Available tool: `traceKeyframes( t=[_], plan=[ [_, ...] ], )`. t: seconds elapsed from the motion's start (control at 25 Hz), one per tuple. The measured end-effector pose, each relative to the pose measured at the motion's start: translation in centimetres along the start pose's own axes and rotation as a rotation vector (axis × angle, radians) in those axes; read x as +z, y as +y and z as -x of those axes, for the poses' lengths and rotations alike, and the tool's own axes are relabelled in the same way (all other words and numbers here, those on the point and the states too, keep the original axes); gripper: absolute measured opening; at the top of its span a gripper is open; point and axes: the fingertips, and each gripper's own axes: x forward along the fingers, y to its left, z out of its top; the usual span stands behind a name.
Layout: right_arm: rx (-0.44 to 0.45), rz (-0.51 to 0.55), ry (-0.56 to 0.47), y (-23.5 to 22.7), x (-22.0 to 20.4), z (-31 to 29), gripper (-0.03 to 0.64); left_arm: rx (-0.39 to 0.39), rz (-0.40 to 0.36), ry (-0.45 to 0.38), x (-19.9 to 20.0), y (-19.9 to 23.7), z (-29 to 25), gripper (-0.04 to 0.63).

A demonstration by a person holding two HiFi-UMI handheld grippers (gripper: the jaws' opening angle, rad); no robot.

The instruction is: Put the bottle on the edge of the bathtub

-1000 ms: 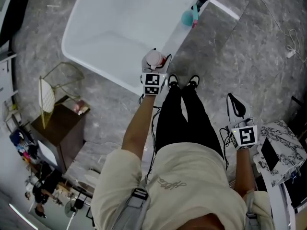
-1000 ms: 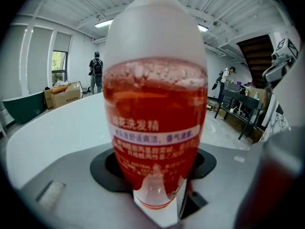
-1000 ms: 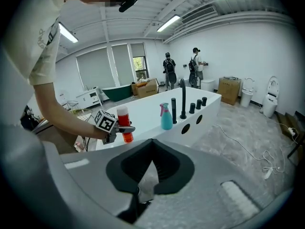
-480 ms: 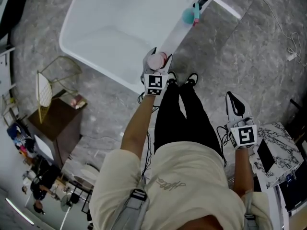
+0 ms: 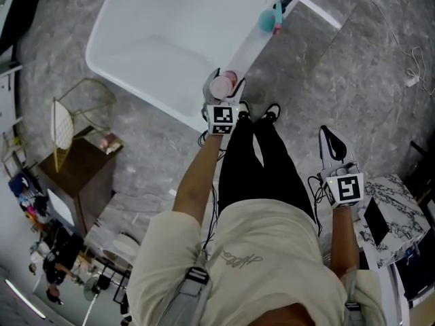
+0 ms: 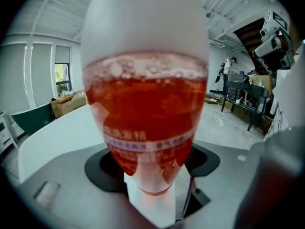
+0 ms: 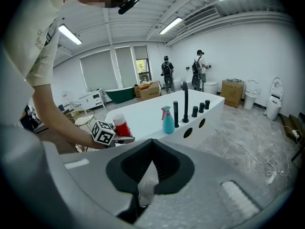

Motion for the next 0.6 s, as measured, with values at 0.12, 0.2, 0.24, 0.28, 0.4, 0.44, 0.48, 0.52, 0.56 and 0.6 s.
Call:
traceKeyframes(
  t=[0.12, 0.2, 0.24, 0.28, 0.4, 0.44, 0.48, 0.52, 0.56, 0.6],
  plan=[
    [0.001, 0.000, -0.002, 0.4, -0.2, 0.3, 0.002, 0.004, 0.009, 0.004, -0.1, 0.0, 0.3, 0.367],
    [0.004, 0.004, -0.008, 0.8, -0.1, 0.2, 0.002, 0.001, 0.011, 0.006, -0.2, 0.1, 0.5, 0.368],
    [0.006, 0.006, -0.012, 0.9, -0.1, 0.2, 0.002, 0.000, 0.016, 0.009, -0.3, 0.1, 0.7, 0.368],
    [0.007, 0.007, -0.016, 1.1, 0.0, 0.2, 0.002, -0.001, 0.023, 0.011, -0.4, 0.1, 0.9, 0.367],
    [0.009, 0.013, -0.032, 1.6, 0.4, 0.3, 0.002, 0.000, 0.039, 0.018, -0.6, 0.1, 2.1, 0.364],
    [0.009, 0.015, -0.039, 1.7, 0.6, 0.3, 0.002, -0.002, 0.038, 0.019, -0.6, 0.1, 2.5, 0.364],
    [0.010, 0.017, -0.048, 1.9, 0.9, 0.3, 0.002, -0.004, 0.035, 0.019, -0.5, 0.0, 2.9, 0.364],
    [0.011, 0.020, -0.058, 2.0, 1.2, 0.3, 0.002, -0.008, 0.030, 0.018, -0.5, -0.1, 3.4, 0.362],
    [0.013, 0.024, -0.069, 2.3, 1.6, 0.4, 0.002, -0.010, 0.027, 0.017, -0.3, -0.1, 3.9, 0.362],
    [0.015, 0.030, -0.081, 2.5, 2.1, 0.4, 0.002, -0.010, 0.028, 0.014, -0.2, -0.1, 4.5, 0.360]
  ],
)
